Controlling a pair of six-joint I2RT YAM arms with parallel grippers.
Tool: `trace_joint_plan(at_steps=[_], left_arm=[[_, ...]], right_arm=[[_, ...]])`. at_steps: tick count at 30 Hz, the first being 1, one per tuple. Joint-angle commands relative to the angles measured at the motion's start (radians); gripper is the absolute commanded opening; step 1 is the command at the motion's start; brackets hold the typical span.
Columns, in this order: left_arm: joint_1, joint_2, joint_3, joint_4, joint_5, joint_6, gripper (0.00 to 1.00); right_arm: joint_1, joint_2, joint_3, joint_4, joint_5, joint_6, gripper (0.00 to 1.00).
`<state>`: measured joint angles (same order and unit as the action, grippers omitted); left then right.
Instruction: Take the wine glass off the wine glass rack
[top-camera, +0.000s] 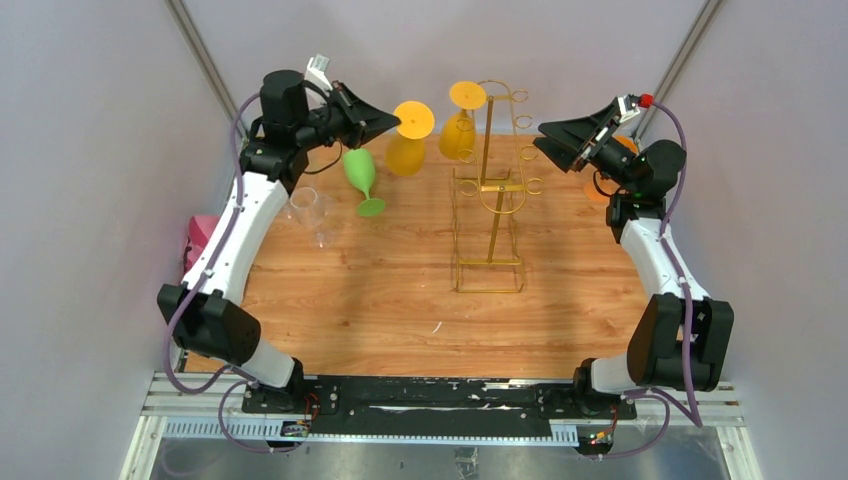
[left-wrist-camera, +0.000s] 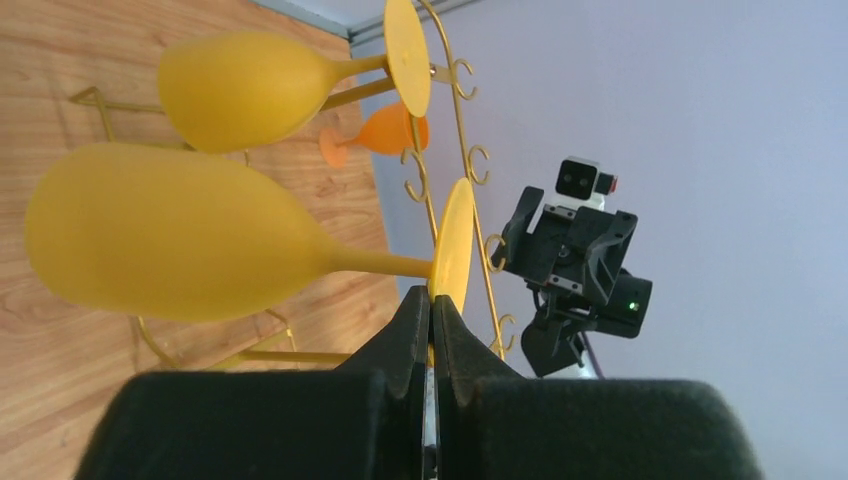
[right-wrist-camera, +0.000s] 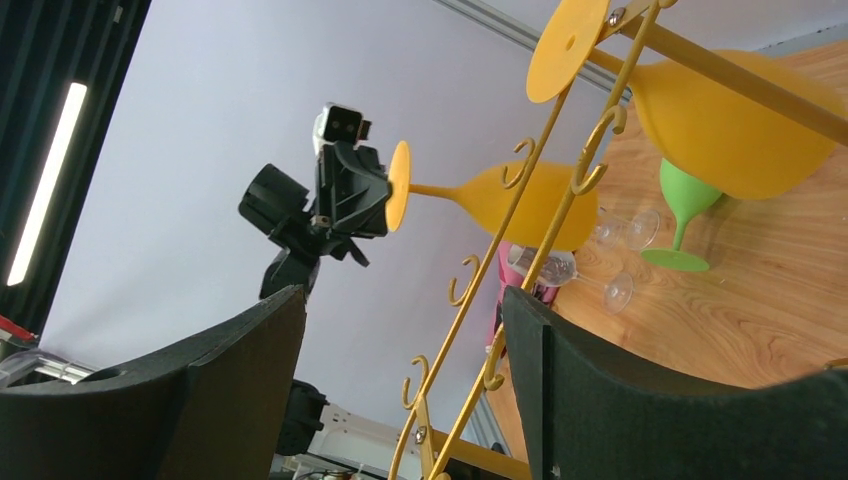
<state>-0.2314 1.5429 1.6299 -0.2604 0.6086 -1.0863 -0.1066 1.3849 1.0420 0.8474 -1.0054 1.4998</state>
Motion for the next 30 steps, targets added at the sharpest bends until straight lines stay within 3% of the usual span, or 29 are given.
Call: trace_joint_plan(at_steps=[1, 9, 11, 13, 15, 19, 24, 30], left_arm=[[-0.001, -0.129, 0.074, -0.101, -0.019, 0.193, 0.00], [-0.079, -0.191, 0.226, -0.130, 0.148, 0.384, 0.00], [-0.084, -0.200, 0.193, -0.010, 0.244, 0.336, 0.00], [-0.085, -0.198, 0.131, 0.246, 0.348, 0.188, 0.00], [-0.094, -0.172, 0.115, 0.367, 0.460, 0.146, 0.00], [-0.107, -0.098, 0.148, 0.371, 0.614, 0.197, 0.00], [-0.111, -0.020, 0.151, 0.437, 0.714, 0.214, 0.00], [-0.111, 0.007, 0.190, 0.496, 0.748, 0.254, 0.00]], right_arm=[[-0.015, -0.009, 0.019, 0.040, -0.053, -0.039, 0.77], [-0.010, -0.081, 0.128, -0.143, -0.080, -0.233, 0.79], [-0.002, -0.102, 0.156, -0.205, -0.083, -0.299, 0.80], [0.010, -0.116, 0.180, -0.235, -0.086, -0.352, 0.80], [0.020, -0.124, 0.189, -0.202, -0.103, -0.368, 0.80], [0.030, -0.120, 0.210, -0.090, -0.172, -0.392, 0.79], [0.032, -0.091, 0.246, -0.100, -0.263, -0.485, 0.78], [0.036, -0.014, 0.212, 0.314, -0.325, -0.200, 0.76]])
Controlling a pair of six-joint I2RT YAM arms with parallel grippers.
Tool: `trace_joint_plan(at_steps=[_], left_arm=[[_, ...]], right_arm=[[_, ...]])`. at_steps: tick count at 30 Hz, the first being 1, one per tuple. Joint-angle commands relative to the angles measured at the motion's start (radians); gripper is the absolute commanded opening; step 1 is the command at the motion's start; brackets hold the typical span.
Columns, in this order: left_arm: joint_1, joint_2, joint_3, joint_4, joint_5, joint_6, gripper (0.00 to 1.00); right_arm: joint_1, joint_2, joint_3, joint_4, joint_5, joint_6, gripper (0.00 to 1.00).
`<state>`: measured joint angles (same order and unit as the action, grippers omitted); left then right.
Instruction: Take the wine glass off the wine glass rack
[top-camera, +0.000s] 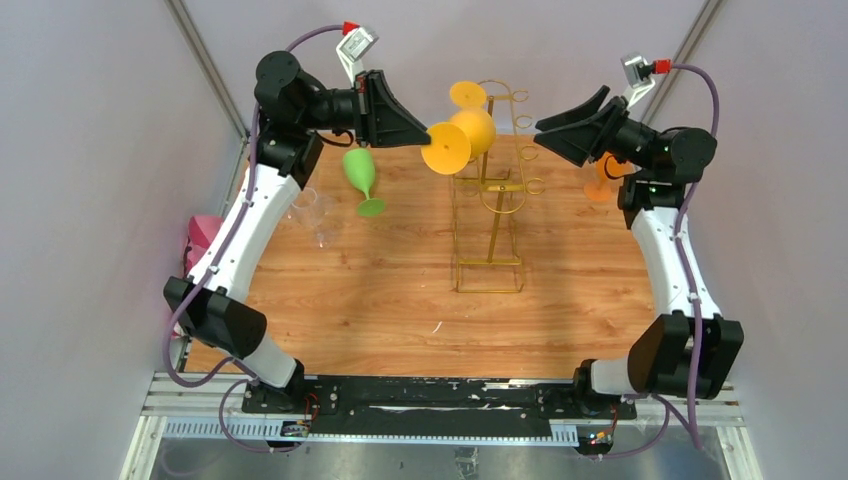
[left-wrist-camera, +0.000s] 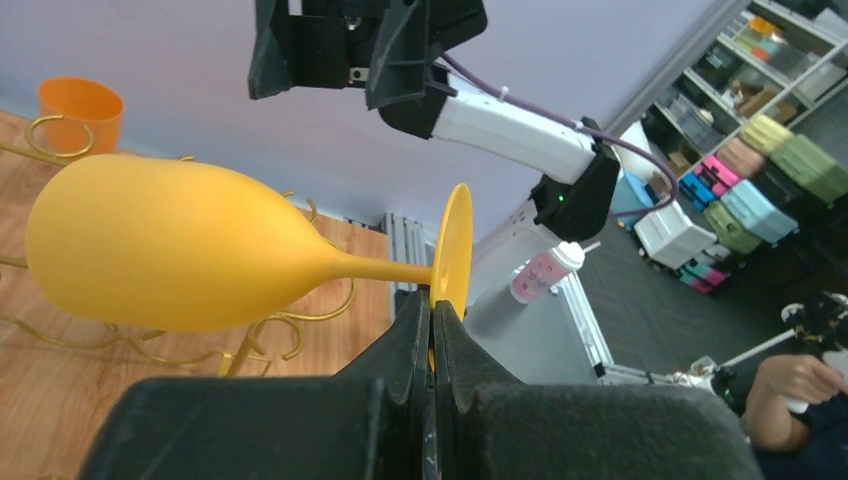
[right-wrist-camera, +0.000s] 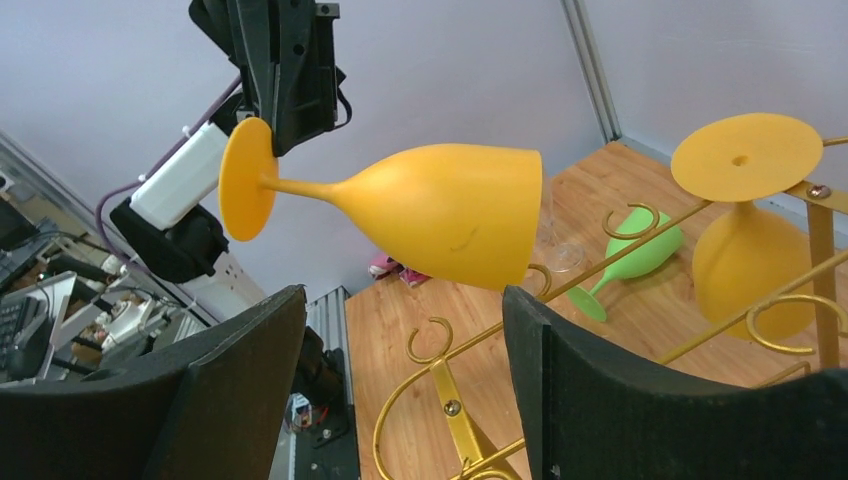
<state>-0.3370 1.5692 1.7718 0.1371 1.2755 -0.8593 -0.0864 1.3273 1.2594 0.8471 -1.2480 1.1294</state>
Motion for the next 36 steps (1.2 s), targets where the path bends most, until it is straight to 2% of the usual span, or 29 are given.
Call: trace_joint_plan(at_steps=[1, 3, 8, 17, 26, 34, 36], left_arm=[[-0.006, -0.022, 0.066, 0.098, 0.083, 0.030, 0.00], [-0.008, -0.029, 0.100, 0.098, 0.089, 0.038, 0.00], [-0.017, -0.046, 0.126, 0.098, 0.088, 0.028, 0.00], [-0.057, -0.077, 0.089, 0.098, 0.058, 0.034, 0.00], [-0.076, -0.103, 0.053, 0.099, 0.032, 0.034, 0.00], [-0.079, -0.134, 0.004, 0.116, 0.032, 0.030, 0.00], [-0.079, -0.138, 0.000, 0.137, 0.043, 0.018, 0.00]], right_arm=[[0.016, 0.059, -0.005, 0.386, -0.085, 0.227, 0.76], [0.018, 0.093, 0.009, 0.521, -0.084, 0.332, 0.76], [0.040, 0.169, 0.055, 0.701, -0.075, 0.495, 0.76], [0.169, 0.220, 0.121, 0.705, -0.075, 0.478, 0.74], [0.215, 0.231, 0.142, 0.726, -0.051, 0.465, 0.72], [0.240, 0.273, 0.214, 0.748, -0.062, 0.460, 0.51], [0.255, 0.268, 0.233, 0.748, -0.070, 0.456, 0.49]])
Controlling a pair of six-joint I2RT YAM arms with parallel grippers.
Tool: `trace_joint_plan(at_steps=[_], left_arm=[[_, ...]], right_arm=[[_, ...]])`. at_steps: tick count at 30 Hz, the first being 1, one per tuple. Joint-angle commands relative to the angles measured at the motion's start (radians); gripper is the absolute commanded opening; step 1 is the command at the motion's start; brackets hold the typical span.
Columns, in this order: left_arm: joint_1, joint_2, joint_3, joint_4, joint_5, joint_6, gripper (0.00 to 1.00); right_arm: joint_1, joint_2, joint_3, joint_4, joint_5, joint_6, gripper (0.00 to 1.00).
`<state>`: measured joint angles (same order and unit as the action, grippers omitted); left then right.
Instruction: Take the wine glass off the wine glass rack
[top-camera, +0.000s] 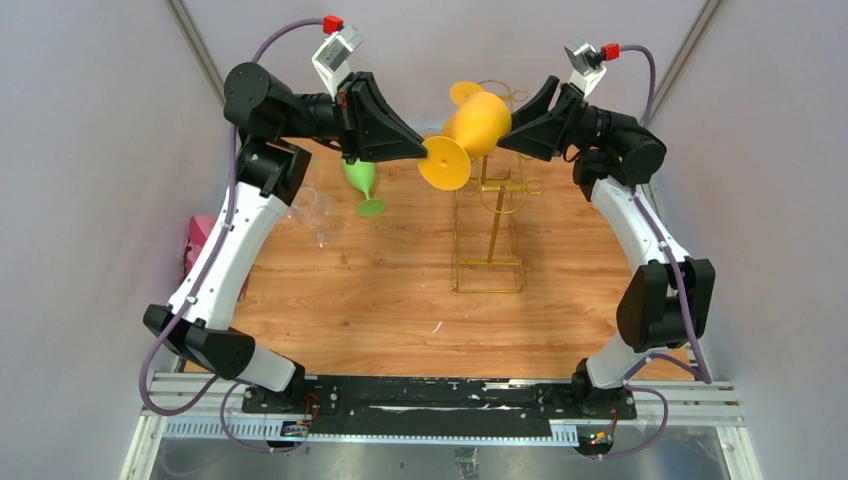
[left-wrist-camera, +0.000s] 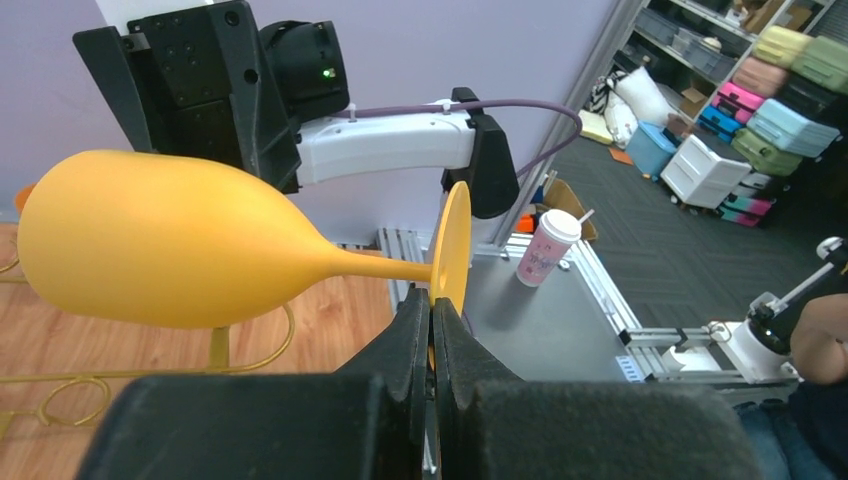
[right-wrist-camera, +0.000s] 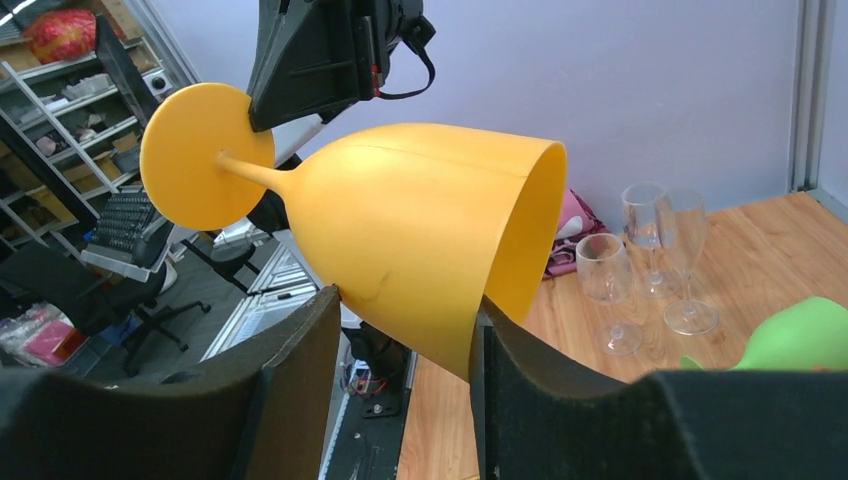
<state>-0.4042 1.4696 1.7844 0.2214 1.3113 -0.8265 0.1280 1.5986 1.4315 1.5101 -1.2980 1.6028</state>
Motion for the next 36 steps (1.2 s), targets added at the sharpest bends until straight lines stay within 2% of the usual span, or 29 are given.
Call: trace_joint_plan(at_steps=[1, 10, 19, 24, 26, 28, 33, 35, 36], left_arm=[[-0.009, -0.038, -0.009, 0.058, 0.010, -0.023, 0.00], [0.057, -0.003, 0.036, 0.070, 0.072, -0.024, 0.00], [0.125, 0.141, 0.111, 0.070, 0.120, -0.060, 0.00], [0.145, 0.244, 0.146, 0.070, 0.108, -0.097, 0.00], [0.145, 0.262, 0.151, 0.070, 0.100, -0.099, 0.00], [0.145, 0.257, 0.147, 0.070, 0.093, -0.089, 0.00], [0.145, 0.205, 0.131, 0.070, 0.082, -0.083, 0.00], [0.145, 0.167, 0.111, 0.072, 0.072, -0.078, 0.00], [0.145, 0.153, 0.099, 0.072, 0.068, -0.080, 0.00]], right_arm=[[0.047, -0.011, 0.065, 0.085, -0.027, -0.020, 0.48], [0.064, -0.135, -0.004, 0.084, -0.039, -0.059, 0.35], [0.068, -0.264, -0.047, 0.084, -0.049, -0.062, 0.35], [0.069, -0.362, -0.086, 0.040, -0.051, -0.117, 0.32], [0.070, -0.383, -0.092, -0.018, -0.056, -0.158, 0.29], [0.070, -0.400, -0.098, -0.093, -0.060, -0.214, 0.20], [0.069, -0.442, -0.119, -0.454, -0.054, -0.469, 0.09], [0.070, -0.454, -0.117, -0.581, -0.037, -0.562, 0.00], [0.070, -0.456, -0.110, -0.641, -0.028, -0.600, 0.00]])
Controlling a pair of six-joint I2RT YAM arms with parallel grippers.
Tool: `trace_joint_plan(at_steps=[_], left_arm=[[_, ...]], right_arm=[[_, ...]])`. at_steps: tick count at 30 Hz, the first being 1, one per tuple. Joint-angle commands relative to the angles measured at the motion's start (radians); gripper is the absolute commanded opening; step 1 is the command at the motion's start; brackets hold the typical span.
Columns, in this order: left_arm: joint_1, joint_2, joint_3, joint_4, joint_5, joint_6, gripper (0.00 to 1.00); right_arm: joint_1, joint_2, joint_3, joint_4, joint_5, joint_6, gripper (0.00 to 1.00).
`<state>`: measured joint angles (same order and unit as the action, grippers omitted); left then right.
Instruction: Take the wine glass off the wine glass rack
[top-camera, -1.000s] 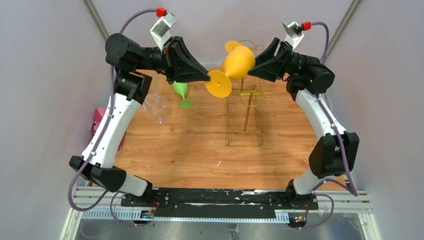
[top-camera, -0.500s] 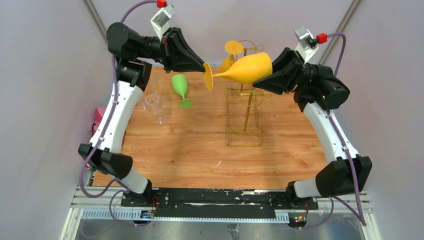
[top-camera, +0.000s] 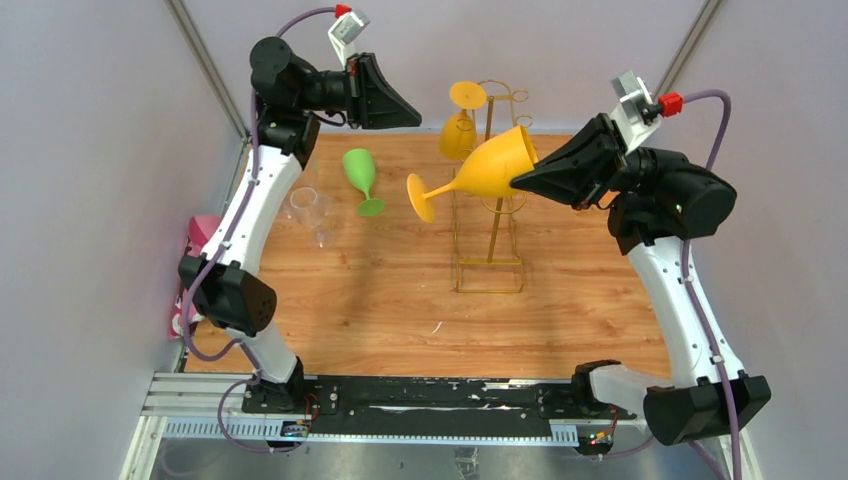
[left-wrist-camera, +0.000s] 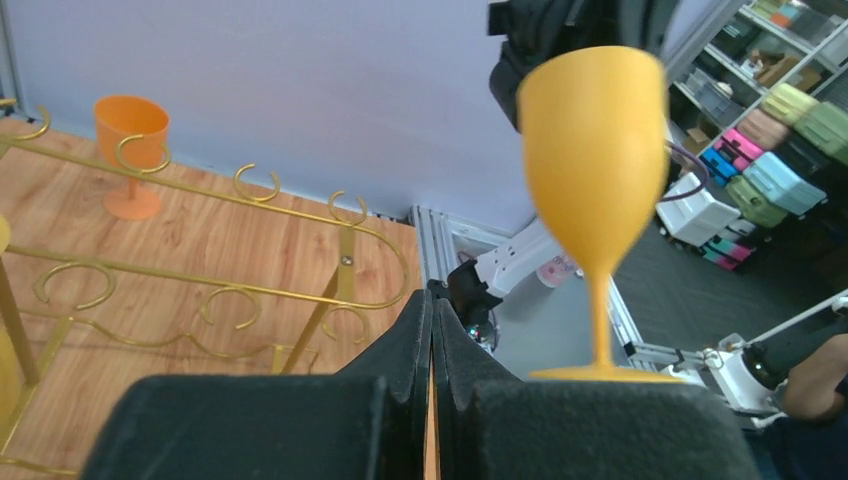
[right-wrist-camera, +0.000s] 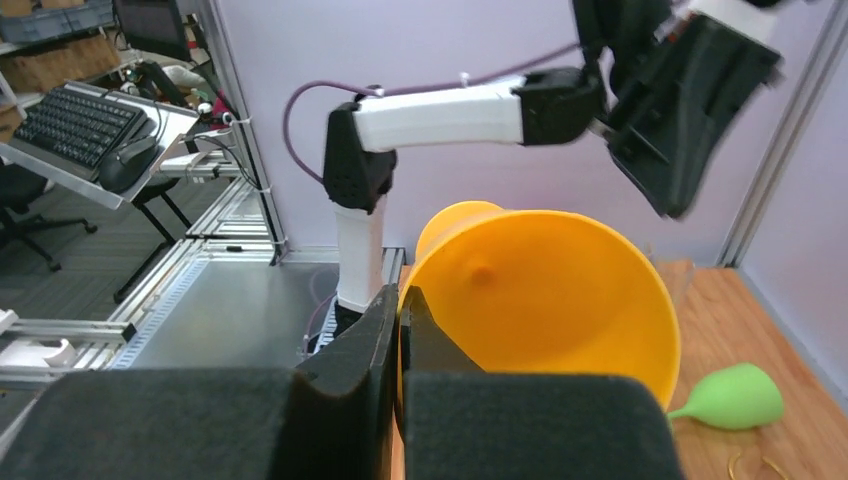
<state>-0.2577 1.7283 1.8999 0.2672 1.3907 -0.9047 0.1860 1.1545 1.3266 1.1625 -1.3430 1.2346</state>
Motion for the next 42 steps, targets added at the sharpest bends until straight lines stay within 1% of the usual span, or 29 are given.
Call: trace_joint_plan(at_steps=[1, 4, 5, 6, 8, 9, 11, 14, 15, 16, 17, 18, 19, 20, 21, 23, 25, 27, 31, 36, 38, 42], left_arm=[[-0.002, -0.119, -0.023, 0.027, -0.016, -0.004, 0.00], [0.014, -0.144, -0.039, 0.032, -0.063, -0.028, 0.00], [0.027, -0.151, -0.041, 0.034, -0.094, -0.040, 0.00], [0.045, -0.158, -0.048, 0.035, -0.136, -0.057, 0.00], [0.091, -0.177, -0.064, 0.036, -0.218, -0.084, 0.00], [0.108, -0.195, -0.088, 0.036, -0.268, -0.086, 0.00], [0.121, -0.239, -0.165, 0.035, -0.348, -0.063, 0.00], [0.118, -0.293, -0.234, -0.024, -0.465, -0.018, 0.00], [0.115, -0.307, -0.226, -0.116, -0.511, 0.043, 0.00], [0.102, -0.317, -0.175, -0.282, -0.594, 0.160, 0.00], [0.055, -0.314, -0.077, -0.559, -0.766, 0.340, 0.00], [-0.030, -0.295, 0.036, -0.790, -1.005, 0.519, 0.00], [-0.114, -0.257, 0.116, -0.956, -1.299, 0.645, 0.00], [-0.156, -0.233, 0.169, -1.013, -1.361, 0.660, 0.00], [-0.163, -0.210, 0.198, -1.041, -1.369, 0.638, 0.00], [-0.164, -0.187, 0.205, -1.059, -1.387, 0.600, 0.00], [-0.164, -0.181, 0.176, -1.067, -1.464, 0.579, 0.00], [-0.164, -0.189, 0.132, -1.074, -1.528, 0.570, 0.00], [-0.164, -0.227, 0.056, -1.071, -1.596, 0.558, 0.00], [-0.166, -0.253, -0.020, -1.064, -1.590, 0.559, 0.00], [-0.165, -0.256, -0.040, -1.062, -1.599, 0.570, 0.00], [-0.165, -0.265, -0.088, -1.041, -1.597, 0.582, 0.00]], right_arm=[[0.011, -0.011, 0.005, -0.348, 0.029, -0.273, 0.00], [0.006, -0.017, 0.049, -0.472, 0.075, -0.338, 0.00], [-0.001, -0.035, 0.082, -0.581, 0.102, -0.402, 0.00], [-0.008, -0.054, 0.127, -0.771, 0.154, -0.528, 0.00], [-0.009, -0.072, 0.290, -1.239, 0.325, -0.829, 0.00], [-0.009, -0.074, 0.355, -1.382, 0.416, -0.905, 0.00], [-0.010, -0.057, 0.493, -1.591, 0.616, -1.001, 0.00], [-0.009, -0.035, 0.675, -1.774, 0.896, -1.060, 0.00], [-0.010, -0.031, 0.715, -1.827, 1.011, -1.076, 0.00], [-0.010, -0.025, 0.754, -1.879, 1.122, -1.093, 0.00], [-0.010, -0.016, 0.786, -1.939, 1.197, -1.116, 0.00], [-0.010, -0.007, 0.810, -1.979, 1.284, -1.130, 0.00], [-0.010, 0.002, 0.826, -2.014, 1.375, -1.136, 0.00], [-0.009, 0.012, 0.830, -2.040, 1.434, -1.147, 0.00], [-0.009, 0.022, 0.829, -2.063, 1.494, -1.147, 0.00], [-0.010, 0.041, 0.815, -2.105, 1.604, -1.147, 0.00], [-0.009, 0.063, 0.788, -2.144, 1.725, -1.149, 0.00], [-0.015, 0.077, 0.740, -2.169, 1.754, -1.141, 0.00], [-0.048, 0.094, 0.570, -2.176, 1.759, -1.093, 0.00], [-0.104, 0.148, 0.311, -2.105, 1.636, -1.060, 0.00], [-0.117, 0.169, 0.254, -2.059, 1.595, -1.055, 0.00], [-0.159, 0.212, 0.198, -2.013, 1.552, -1.053, 0.00]])
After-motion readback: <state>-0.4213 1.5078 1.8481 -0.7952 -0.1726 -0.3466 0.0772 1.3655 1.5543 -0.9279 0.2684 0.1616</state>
